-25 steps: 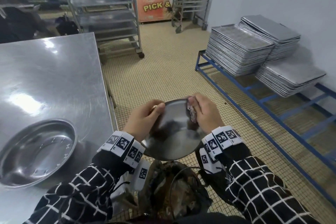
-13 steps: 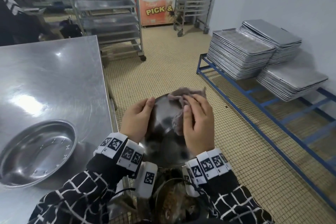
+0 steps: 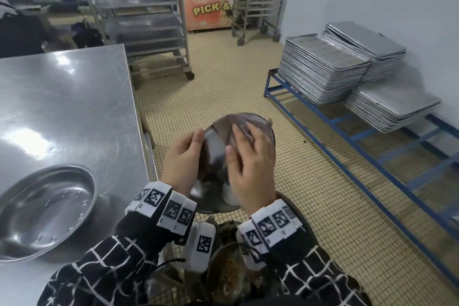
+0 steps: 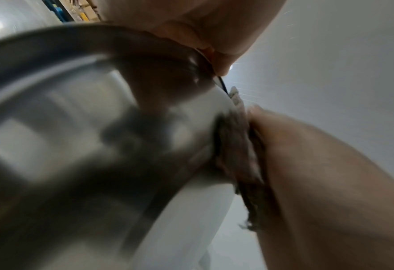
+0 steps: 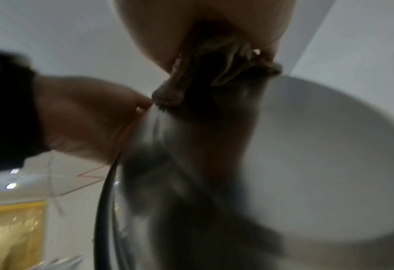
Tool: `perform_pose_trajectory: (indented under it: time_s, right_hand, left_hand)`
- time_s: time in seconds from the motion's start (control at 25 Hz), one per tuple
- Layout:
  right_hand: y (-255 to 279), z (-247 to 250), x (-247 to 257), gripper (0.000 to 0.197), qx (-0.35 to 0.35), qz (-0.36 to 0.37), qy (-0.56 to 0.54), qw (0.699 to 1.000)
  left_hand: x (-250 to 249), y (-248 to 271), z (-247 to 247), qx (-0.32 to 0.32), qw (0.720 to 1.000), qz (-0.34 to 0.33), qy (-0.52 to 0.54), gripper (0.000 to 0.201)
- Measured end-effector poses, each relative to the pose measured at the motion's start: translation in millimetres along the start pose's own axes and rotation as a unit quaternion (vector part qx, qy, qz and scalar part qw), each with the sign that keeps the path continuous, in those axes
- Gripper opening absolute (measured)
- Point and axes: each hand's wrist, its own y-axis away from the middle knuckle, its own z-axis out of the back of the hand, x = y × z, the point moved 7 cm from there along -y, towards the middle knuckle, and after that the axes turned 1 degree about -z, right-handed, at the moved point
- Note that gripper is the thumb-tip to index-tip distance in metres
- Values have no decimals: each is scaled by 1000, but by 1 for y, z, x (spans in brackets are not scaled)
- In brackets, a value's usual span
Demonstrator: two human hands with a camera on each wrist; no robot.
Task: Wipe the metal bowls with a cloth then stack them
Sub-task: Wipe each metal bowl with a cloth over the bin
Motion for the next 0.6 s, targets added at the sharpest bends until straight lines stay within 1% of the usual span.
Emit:
perform_pose_trajectory:
  time_s: [0.04,0.08,0.12,0.16,0.2,0.24,0.28,0.32,0.36,0.4,0.44,0.48,0.52,0.56,0.6]
  right_hand:
    - [-2,-6,9,51,6,10,44,999]
    - [-4,-13,8,53,8,1,57,998]
    - [-8,-18,1,54,12,-26,39,999]
    - [-11,-24,-13,53,17,-71,-12,997]
    - [-14,-27,-31,51,18,-135,-77,988]
    - [-15,-32,-52,49,25,-214,-135,967]
    - [-12,-37,-73,46,45,-289,-166,942]
    - [-6,-41,-90,43,69,-341,-169,922]
    - [0,-42,-100,40,88,-365,-158,913]
    - [6,-41,-105,39,96,-372,-146,912]
    - [10,-37,-104,37,88,-369,-145,914]
    - [11,-32,-99,35,64,-349,-152,922]
    - [9,-26,-87,32,32,-305,-154,939]
    - [5,-21,-68,30,6,-240,-151,959]
    - [2,-17,-45,30,-5,-164,-148,975]
  left_hand:
    - [-1,0,-2,6,1000,0,4,32]
    - [-2,0,-4,10,1000,-2,2,32]
    - [-1,-1,-3,9,1000,-7,-6,33]
    - [1,-2,-1,3,1000,-13,-16,33]
    - [4,-3,4,-5,1000,-15,-25,33]
    - [7,-5,8,-14,999,-14,-30,33]
    - [10,-7,12,-22,999,-12,-35,34]
    - [12,-9,16,-28,999,-12,-40,35]
    - [13,-11,19,-31,998,-14,-46,36]
    - [14,-13,22,-32,998,-17,-54,36]
    - [15,-15,23,-33,997,-20,-63,36]
    - [16,-17,24,-33,997,-22,-71,35]
    - [17,-18,25,-32,996,-23,-80,36]
    - [19,-19,24,-30,995,-23,-88,37]
    - [21,-19,23,-28,995,-23,-95,37]
